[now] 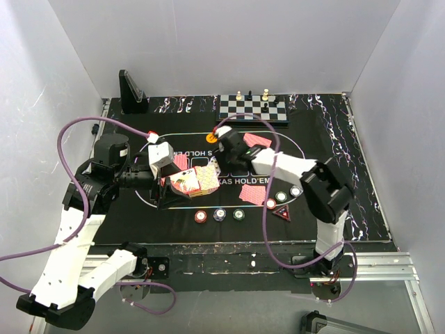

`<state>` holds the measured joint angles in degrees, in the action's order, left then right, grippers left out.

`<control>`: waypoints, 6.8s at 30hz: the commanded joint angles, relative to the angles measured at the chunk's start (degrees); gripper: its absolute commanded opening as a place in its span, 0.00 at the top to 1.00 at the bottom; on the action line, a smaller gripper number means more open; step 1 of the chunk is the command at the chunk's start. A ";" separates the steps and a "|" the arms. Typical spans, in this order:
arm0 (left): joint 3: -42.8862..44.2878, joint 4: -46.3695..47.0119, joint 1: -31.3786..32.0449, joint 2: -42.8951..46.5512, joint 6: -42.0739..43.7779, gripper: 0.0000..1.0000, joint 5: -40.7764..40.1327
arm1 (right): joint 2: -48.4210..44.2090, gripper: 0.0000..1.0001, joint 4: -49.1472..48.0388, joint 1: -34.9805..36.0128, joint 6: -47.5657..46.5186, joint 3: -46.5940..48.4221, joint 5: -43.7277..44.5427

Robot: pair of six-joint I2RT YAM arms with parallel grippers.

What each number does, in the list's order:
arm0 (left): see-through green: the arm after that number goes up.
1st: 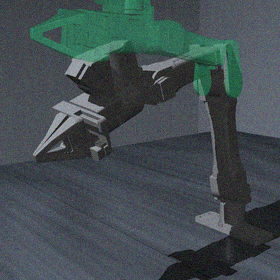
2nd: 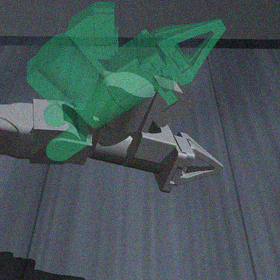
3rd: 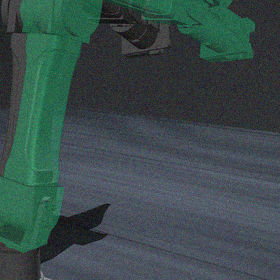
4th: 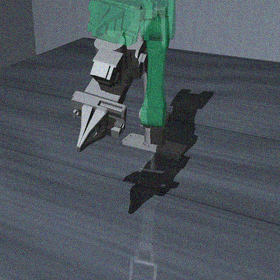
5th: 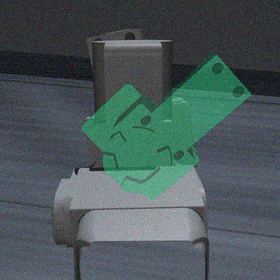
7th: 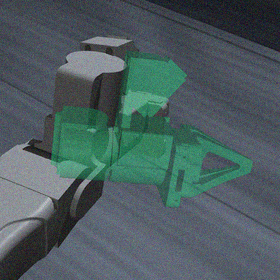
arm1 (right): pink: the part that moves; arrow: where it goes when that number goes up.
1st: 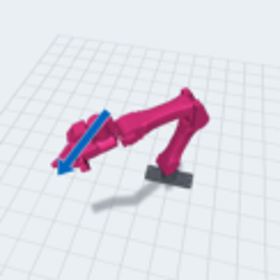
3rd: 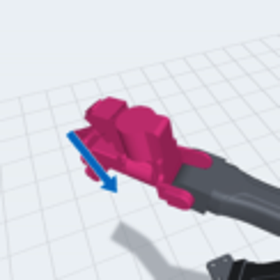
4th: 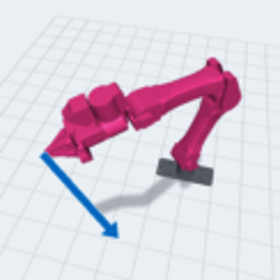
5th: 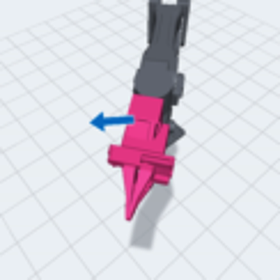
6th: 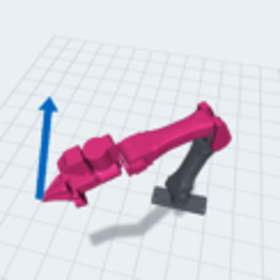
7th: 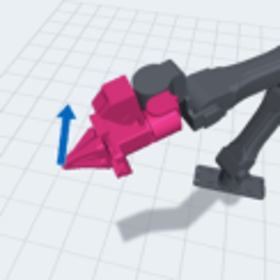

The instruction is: Distribute texas hold em gaming equipment

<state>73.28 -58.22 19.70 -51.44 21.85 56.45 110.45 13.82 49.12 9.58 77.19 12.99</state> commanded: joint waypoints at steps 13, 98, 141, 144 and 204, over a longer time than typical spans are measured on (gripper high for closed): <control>1.78 3.02 -0.28 -0.24 -1.10 1.00 1.83 | 4.15 0.54 2.70 -12.47 16.16 5.78 -19.84; -2.96 10.76 -0.72 -3.23 -0.67 1.00 1.12 | -34.08 0.11 -5.56 -6.85 42.80 -3.88 -54.22; -4.28 12.16 -0.72 -2.52 -1.98 1.00 1.56 | -42.86 0.95 -1.61 -16.86 45.52 -7.58 -57.29; -4.19 12.07 -0.72 -2.35 -1.98 1.00 1.56 | -43.39 0.99 -0.47 -18.53 44.91 -7.14 -57.82; -0.41 1.88 -3.71 1.96 -2.34 1.00 2.70 | 2.13 0.99 10.70 -3.95 -5.89 21.07 5.37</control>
<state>70.37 -55.77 16.23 -50.50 18.92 56.80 110.54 27.81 43.09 6.74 96.92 13.85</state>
